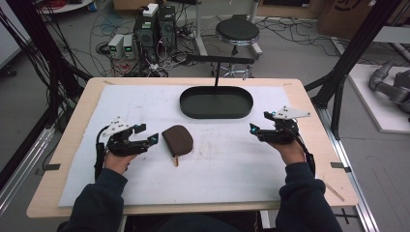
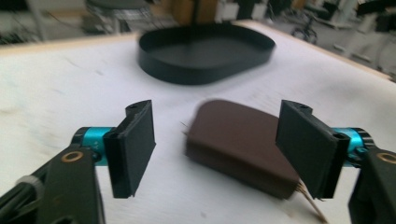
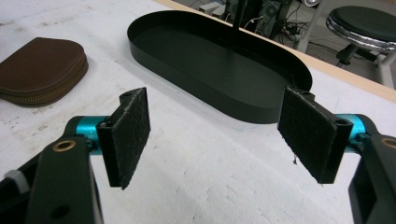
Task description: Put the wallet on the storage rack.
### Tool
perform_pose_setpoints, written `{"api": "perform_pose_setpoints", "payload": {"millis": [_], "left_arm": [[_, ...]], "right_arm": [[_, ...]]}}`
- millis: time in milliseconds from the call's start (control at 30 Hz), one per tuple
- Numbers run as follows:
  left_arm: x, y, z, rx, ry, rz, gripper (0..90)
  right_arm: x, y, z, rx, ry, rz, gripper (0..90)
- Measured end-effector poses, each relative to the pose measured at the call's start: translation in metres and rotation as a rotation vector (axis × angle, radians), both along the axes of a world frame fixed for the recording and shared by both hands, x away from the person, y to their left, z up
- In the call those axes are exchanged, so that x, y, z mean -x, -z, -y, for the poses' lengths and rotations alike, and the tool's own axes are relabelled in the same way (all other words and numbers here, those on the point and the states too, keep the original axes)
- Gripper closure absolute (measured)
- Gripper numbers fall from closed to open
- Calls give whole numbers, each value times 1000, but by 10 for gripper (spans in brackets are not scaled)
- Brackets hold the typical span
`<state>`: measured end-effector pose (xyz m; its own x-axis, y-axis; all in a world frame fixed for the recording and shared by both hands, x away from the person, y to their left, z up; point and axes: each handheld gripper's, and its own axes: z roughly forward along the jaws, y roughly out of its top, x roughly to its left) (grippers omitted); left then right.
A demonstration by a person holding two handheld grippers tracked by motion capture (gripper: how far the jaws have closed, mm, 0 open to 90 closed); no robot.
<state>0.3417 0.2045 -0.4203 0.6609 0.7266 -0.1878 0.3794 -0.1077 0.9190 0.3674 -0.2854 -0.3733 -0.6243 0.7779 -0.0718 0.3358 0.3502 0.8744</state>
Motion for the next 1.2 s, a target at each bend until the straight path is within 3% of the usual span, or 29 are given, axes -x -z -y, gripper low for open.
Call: {"api": "perform_pose_setpoints", "payload": {"millis": [33, 67, 133, 200, 233, 267, 367, 567, 600, 800, 867, 1033, 1133, 1167, 1200], "left_arm": [[0, 0, 0, 0, 0, 0, 297], [-1, 3, 8, -21, 18, -40, 298], [-2, 5, 11, -24, 20, -58, 297], [-8, 11, 20, -21, 31, -130, 292], [-8, 11, 20, -21, 31, -130, 280], [-11, 16, 28, -33, 28, -161, 271], [-15, 18, 34, -42, 17, -183, 253], [-25, 23, 52, -76, -59, -228, 234], [-27, 24, 55, -78, -60, -234, 177], [-30, 28, 60, -115, -50, -242, 170], [-30, 28, 60, -115, -51, -264, 170], [-29, 30, 58, -67, -45, -336, 232], [-30, 30, 55, -36, -20, -353, 344], [-30, 31, 54, -12, -7, -368, 344], [-30, 31, 53, 11, 18, -368, 451]], "right_arm": [[0, 0, 0, 4, -5, 9, 259], [0, 0, 0, 0, -7, 10, 261], [1, -1, 0, -2, -7, 5, 261], [0, -1, 3, -5, -2, 7, 261], [0, -1, 3, -5, -2, 7, 261], [0, 0, 4, -6, 2, 3, 262], [-1, 0, 5, -6, 10, 4, 262], [-1, 0, 4, -4, 12, -1, 264], [-1, 0, 4, -1, 8, 4, 265], [-1, 0, 5, -5, 10, -3, 268], [-1, 1, 4, -5, 10, -2, 270], [-1, 2, 3, 4, 7, -8, 271], [-1, 3, 3, 2, 10, -11, 271], [-1, 3, 4, 3, 11, -12, 271], [-1, 3, 4, 0, 11, -12, 272]]}}
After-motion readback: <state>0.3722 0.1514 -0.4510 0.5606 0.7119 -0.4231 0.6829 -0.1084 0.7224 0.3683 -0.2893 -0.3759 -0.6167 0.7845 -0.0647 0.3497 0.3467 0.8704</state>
